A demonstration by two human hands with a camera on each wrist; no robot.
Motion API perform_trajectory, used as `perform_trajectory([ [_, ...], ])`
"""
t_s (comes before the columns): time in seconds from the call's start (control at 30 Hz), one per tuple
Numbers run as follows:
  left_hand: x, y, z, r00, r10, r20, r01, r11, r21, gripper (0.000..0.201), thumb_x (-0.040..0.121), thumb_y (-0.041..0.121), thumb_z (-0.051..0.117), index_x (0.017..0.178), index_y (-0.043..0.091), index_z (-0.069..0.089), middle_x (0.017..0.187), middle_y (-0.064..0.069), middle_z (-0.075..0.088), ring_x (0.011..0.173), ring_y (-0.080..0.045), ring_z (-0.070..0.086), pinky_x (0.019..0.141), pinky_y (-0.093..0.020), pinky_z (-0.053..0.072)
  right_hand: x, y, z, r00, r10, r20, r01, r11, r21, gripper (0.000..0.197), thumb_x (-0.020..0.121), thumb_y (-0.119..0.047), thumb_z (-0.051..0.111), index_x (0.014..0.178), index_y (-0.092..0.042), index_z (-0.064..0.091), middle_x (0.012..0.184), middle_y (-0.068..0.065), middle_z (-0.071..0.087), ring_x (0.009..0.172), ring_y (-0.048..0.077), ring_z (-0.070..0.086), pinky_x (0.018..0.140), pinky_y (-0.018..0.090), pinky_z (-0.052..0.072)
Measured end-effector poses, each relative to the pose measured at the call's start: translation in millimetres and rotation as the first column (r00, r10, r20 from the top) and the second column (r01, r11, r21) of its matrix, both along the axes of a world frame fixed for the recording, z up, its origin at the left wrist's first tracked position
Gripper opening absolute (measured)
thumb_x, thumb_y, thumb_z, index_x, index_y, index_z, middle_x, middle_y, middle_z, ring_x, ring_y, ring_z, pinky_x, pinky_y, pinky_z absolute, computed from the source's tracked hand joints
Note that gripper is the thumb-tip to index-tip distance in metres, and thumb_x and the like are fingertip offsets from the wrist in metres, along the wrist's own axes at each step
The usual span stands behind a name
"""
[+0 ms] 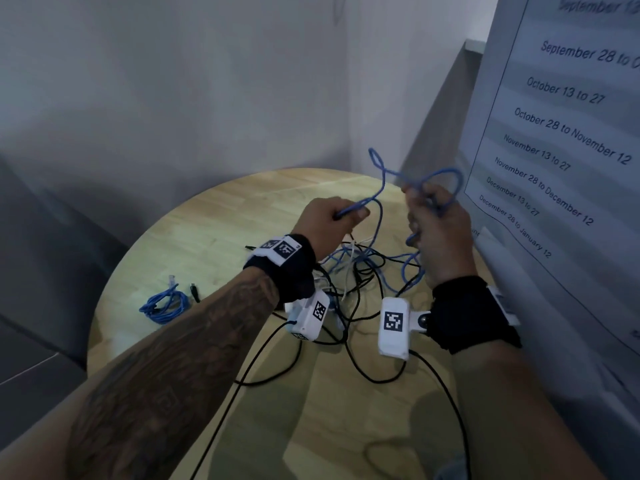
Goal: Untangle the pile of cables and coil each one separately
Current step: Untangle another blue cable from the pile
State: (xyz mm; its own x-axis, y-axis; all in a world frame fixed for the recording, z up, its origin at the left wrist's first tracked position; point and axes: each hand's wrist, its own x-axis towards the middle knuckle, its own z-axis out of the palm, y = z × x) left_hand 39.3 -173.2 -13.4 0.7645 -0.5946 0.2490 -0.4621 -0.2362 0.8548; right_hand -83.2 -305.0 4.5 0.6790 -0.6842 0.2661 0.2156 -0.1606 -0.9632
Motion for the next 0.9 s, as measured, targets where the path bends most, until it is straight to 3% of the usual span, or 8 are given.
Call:
perform_trajectory([
  [0.1, -4.8, 0.4, 22.2, 0.992, -0.102, 0.079, 0.104, 0.994, -0.017, 0.013, 0.088, 0.017, 0.066, 0.090, 0.008, 0.075, 0.073, -0.014, 0.069, 0.063, -0.014, 0.058, 0.063, -0.035, 0.053, 5.6, 4.2, -19.1, 0.956, 0.068, -0.284, -0.135, 0.965, -0.224, 0.013, 0.089, -0.022, 0.072, 0.102, -0.024, 0.069, 0.079, 0.006, 0.066, 0.067, 0.011, 0.054, 0.060, 0.025, 0.042],
  [0.17, -9.3, 1.6, 33.8, 0.974, -0.159, 0.161, 0.159, 0.987, 0.012, 0.013, 0.088, 0.007, 0.063, 0.091, 0.009, 0.076, 0.071, -0.011, 0.069, 0.061, -0.007, 0.055, 0.059, -0.026, 0.049, 7.7, 10.2, -20.4, 0.925, 0.052, -0.377, -0.166, 0.947, -0.275, 0.008, 0.094, -0.021, 0.065, 0.093, -0.015, 0.071, 0.070, 0.004, 0.062, 0.060, 0.008, 0.051, 0.056, 0.024, 0.038],
  [0.3, -13.4, 4.4, 26.2, 0.989, -0.135, -0.065, 0.129, 0.988, -0.086, 0.027, 0.091, 0.008, 0.061, 0.117, 0.016, 0.061, 0.092, 0.003, 0.064, 0.065, -0.016, 0.057, 0.055, -0.029, 0.049, 5.8, 10.6, -11.8, 0.970, 0.018, -0.241, -0.055, 0.988, -0.147, 0.021, 0.098, -0.025, 0.060, 0.082, -0.020, 0.072, 0.067, -0.004, 0.059, 0.055, 0.003, 0.046, 0.056, 0.019, 0.037],
  [0.47, -33.1, 10.0, -25.0, 0.929, -0.270, -0.253, 0.331, 0.913, 0.238, 0.019, 0.092, 0.017, 0.063, 0.110, 0.018, 0.070, 0.093, 0.008, 0.069, 0.070, -0.010, 0.062, 0.063, -0.022, 0.052, 0.8, 13.8, 1.9, 0.989, 0.147, 0.002, -0.146, 0.981, 0.127, 0.027, 0.105, -0.027, 0.052, 0.086, -0.019, 0.070, 0.071, -0.007, 0.056, 0.058, 0.009, 0.039, 0.048, 0.020, 0.029],
  [0.57, -33.1, 18.2, -43.5, 0.966, -0.079, -0.245, 0.116, 0.984, 0.137, 0.014, 0.092, 0.014, 0.060, 0.100, 0.019, 0.070, 0.094, 0.002, 0.069, 0.074, -0.013, 0.062, 0.071, -0.030, 0.054, -2.2, 11.2, 1.5, 0.988, 0.138, -0.063, -0.135, 0.990, 0.039, 0.028, 0.105, -0.025, 0.050, 0.088, -0.012, 0.068, 0.076, -0.001, 0.064, 0.056, 0.010, 0.043, 0.048, 0.020, 0.033],
  [0.63, -27.8, 33.1, -46.6, 0.995, 0.057, -0.079, -0.035, 0.968, 0.250, 0.002, 0.090, 0.026, 0.064, 0.091, 0.024, 0.063, 0.093, 0.003, 0.064, 0.078, -0.017, 0.060, 0.070, -0.030, 0.049, -3.2, 7.0, -5.3, 0.977, 0.120, -0.175, -0.129, 0.991, -0.038, 0.026, 0.105, -0.022, 0.050, 0.086, -0.012, 0.065, 0.077, 0.001, 0.071, 0.055, 0.011, 0.046, 0.051, 0.020, 0.038],
  [0.77, -20.3, 70.3, -55.3, 0.983, -0.011, 0.183, -0.140, 0.598, 0.789, 0.077, 0.073, 0.063, 0.070, 0.133, 0.025, 0.040, 0.135, -0.005, 0.037, 0.122, -0.031, 0.042, 0.092, -0.045, 0.048, -4.8, 8.7, -25.1, 0.817, 0.124, -0.563, -0.280, 0.939, -0.199, 0.026, 0.101, -0.021, 0.054, 0.079, -0.012, 0.064, 0.064, 0.004, 0.059, 0.050, 0.011, 0.045, 0.054, 0.025, 0.034],
  [0.9, -13.2, 77.0, -89.3, 0.997, -0.057, 0.042, -0.022, 0.305, 0.952, 0.107, 0.073, 0.077, 0.056, 0.153, 0.023, 0.009, 0.159, -0.011, 0.010, 0.143, -0.042, 0.016, 0.109, -0.055, 0.031, -5.7, 27.8, -31.8, 0.669, 0.135, -0.731, -0.420, 0.880, -0.222, 0.025, 0.100, -0.021, 0.054, 0.078, -0.011, 0.063, 0.062, 0.005, 0.055, 0.050, 0.017, 0.044, 0.053, 0.028, 0.037],
])
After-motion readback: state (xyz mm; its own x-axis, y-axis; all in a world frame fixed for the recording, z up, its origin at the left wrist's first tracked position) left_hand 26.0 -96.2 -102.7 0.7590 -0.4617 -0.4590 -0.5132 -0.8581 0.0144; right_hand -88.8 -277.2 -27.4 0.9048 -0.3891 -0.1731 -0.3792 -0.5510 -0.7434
